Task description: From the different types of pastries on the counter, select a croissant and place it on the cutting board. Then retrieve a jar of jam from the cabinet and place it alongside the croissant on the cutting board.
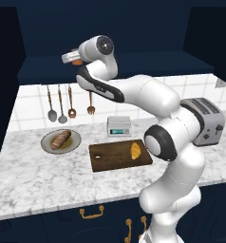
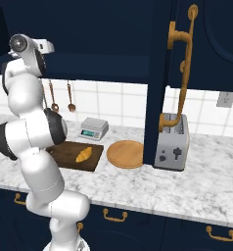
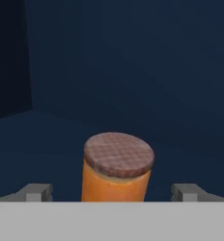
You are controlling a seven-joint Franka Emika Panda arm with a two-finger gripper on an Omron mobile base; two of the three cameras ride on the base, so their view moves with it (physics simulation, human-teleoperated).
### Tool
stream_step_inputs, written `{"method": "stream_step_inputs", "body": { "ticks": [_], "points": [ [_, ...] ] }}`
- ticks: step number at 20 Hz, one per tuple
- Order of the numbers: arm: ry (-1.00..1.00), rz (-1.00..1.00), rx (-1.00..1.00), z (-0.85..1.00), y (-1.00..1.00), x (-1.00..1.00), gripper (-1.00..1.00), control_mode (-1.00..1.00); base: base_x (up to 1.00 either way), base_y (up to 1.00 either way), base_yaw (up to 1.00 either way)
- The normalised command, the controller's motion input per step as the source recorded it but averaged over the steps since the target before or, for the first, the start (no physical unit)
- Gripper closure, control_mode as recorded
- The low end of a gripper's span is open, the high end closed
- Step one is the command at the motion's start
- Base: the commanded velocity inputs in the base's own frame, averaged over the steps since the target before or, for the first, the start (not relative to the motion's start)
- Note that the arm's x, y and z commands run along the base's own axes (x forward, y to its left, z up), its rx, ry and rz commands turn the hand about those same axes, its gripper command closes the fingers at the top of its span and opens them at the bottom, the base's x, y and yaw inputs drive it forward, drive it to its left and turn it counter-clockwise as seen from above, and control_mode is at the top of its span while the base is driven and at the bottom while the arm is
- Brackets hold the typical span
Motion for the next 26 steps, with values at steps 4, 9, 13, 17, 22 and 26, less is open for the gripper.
{"method": "stream_step_inputs", "body": {
  "ticks": [4, 9, 13, 17, 22, 26],
  "points": [
    [0.00, 0.00, 0.00, 0.00, 0.00, 0.21, -1.00, -1.00, 0.00, 0.00, 0.00],
    [0.00, 0.00, -0.01, -0.09, 0.01, 0.04, -1.00, -1.00, 0.00, 0.00, 0.00],
    [0.00, 0.00, 0.00, -0.01, 0.00, 0.03, -1.00, -1.00, 0.00, 0.00, 0.00],
    [0.00, 0.00, -0.02, -0.05, 0.04, 0.07, -1.00, -1.00, 0.00, 0.00, 0.00],
    [0.00, 0.00, -0.05, -0.03, 0.15, 0.19, -1.00, -1.00, 0.00, 0.00, 0.00],
    [0.00, 0.00, -0.05, 0.00, 0.20, 0.05, 1.00, -1.00, 0.00, 0.00, 0.00]
  ]
}}
